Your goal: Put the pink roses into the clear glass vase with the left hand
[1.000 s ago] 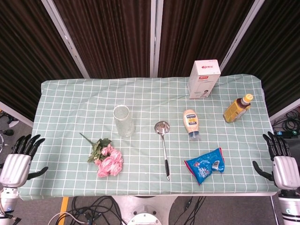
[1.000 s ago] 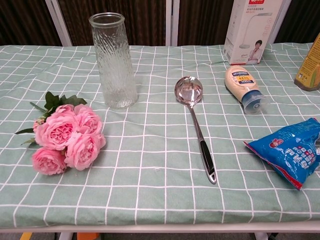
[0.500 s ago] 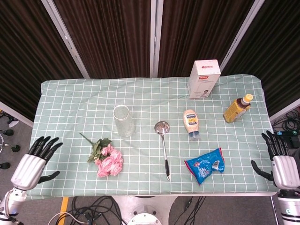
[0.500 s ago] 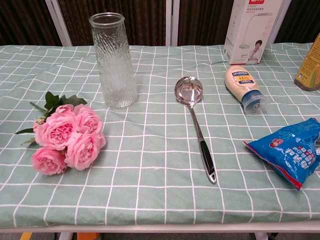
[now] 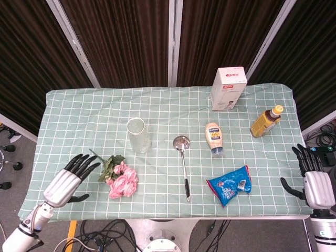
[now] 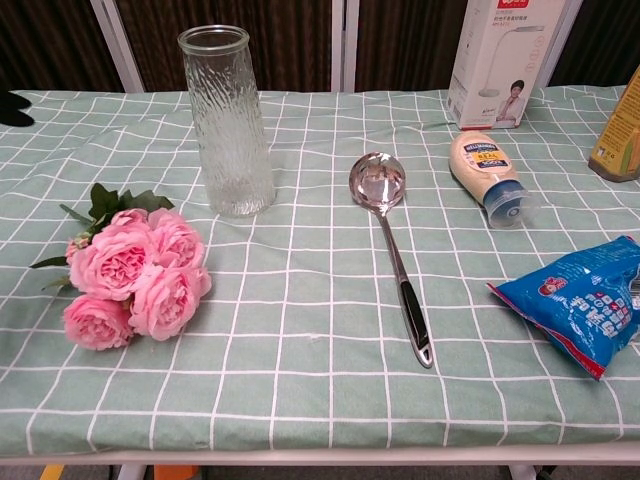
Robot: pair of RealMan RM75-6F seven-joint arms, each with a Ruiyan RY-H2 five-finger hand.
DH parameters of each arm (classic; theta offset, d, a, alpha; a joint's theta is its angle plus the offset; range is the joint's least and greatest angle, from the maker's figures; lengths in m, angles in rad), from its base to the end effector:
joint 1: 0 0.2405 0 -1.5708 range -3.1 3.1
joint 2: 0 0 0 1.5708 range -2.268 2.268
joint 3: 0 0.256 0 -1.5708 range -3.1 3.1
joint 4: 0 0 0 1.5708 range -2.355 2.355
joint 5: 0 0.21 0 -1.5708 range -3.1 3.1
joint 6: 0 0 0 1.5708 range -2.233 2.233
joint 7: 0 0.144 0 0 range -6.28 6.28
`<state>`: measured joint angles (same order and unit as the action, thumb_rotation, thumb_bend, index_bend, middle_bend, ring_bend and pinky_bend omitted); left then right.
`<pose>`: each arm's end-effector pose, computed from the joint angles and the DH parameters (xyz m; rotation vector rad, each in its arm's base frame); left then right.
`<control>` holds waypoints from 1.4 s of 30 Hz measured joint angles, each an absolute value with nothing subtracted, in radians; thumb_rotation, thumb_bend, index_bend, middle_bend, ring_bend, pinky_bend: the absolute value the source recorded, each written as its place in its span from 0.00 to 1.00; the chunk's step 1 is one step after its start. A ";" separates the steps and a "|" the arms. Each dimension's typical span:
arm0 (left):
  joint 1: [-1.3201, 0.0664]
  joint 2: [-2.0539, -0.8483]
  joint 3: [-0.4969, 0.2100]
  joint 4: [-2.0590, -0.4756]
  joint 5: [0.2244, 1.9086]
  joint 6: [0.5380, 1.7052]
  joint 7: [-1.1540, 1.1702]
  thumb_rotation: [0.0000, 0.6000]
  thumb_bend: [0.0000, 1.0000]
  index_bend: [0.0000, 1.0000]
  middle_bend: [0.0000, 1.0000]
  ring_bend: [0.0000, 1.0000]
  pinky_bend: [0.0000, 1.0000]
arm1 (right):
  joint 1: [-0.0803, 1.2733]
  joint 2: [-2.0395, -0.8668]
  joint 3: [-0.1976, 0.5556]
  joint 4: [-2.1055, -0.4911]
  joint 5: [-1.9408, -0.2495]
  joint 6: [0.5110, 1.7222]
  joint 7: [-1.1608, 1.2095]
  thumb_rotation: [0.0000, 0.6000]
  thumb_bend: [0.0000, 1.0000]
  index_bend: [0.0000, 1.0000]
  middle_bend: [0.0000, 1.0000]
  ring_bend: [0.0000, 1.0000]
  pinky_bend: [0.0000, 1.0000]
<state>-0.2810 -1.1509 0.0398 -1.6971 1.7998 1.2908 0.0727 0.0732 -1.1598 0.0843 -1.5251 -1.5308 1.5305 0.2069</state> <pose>-0.2325 0.1972 0.0919 -1.9301 -0.8125 -1.0305 -0.3172 -0.1851 0.1634 1.3005 -0.9592 1.0890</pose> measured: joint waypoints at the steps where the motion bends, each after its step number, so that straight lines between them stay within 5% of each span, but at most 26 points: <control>1: -0.293 -1.150 0.040 -1.715 1.789 1.258 0.080 1.00 0.00 0.07 0.00 0.00 0.06 | 0.073 -1.158 0.084 -1.526 -1.529 1.529 0.207 1.00 0.21 0.00 0.00 0.00 0.00; 11: -0.437 -1.240 0.004 -1.809 1.669 1.021 0.210 1.00 0.00 0.07 0.00 0.00 0.06 | 0.083 -1.168 0.083 -1.508 -1.517 1.497 0.223 1.00 0.21 0.00 0.00 0.00 0.00; 27: -0.587 -1.306 -0.029 -1.716 1.550 0.835 0.233 1.00 0.00 0.07 0.00 0.00 0.05 | 0.084 -1.183 0.076 -1.474 -1.511 1.487 0.247 1.00 0.21 0.00 0.00 0.00 0.00; 42: -0.659 -1.296 0.012 -1.693 1.508 0.737 0.223 1.00 0.00 0.08 0.05 0.00 0.12 | 0.088 -1.195 0.070 -1.473 -1.511 1.474 0.231 1.00 0.22 0.00 0.00 0.00 0.00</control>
<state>-0.6588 -1.2955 0.0116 -1.6930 1.5085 0.7375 0.2231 0.0883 -1.1954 0.0699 -1.4734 -1.5107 1.4743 0.2306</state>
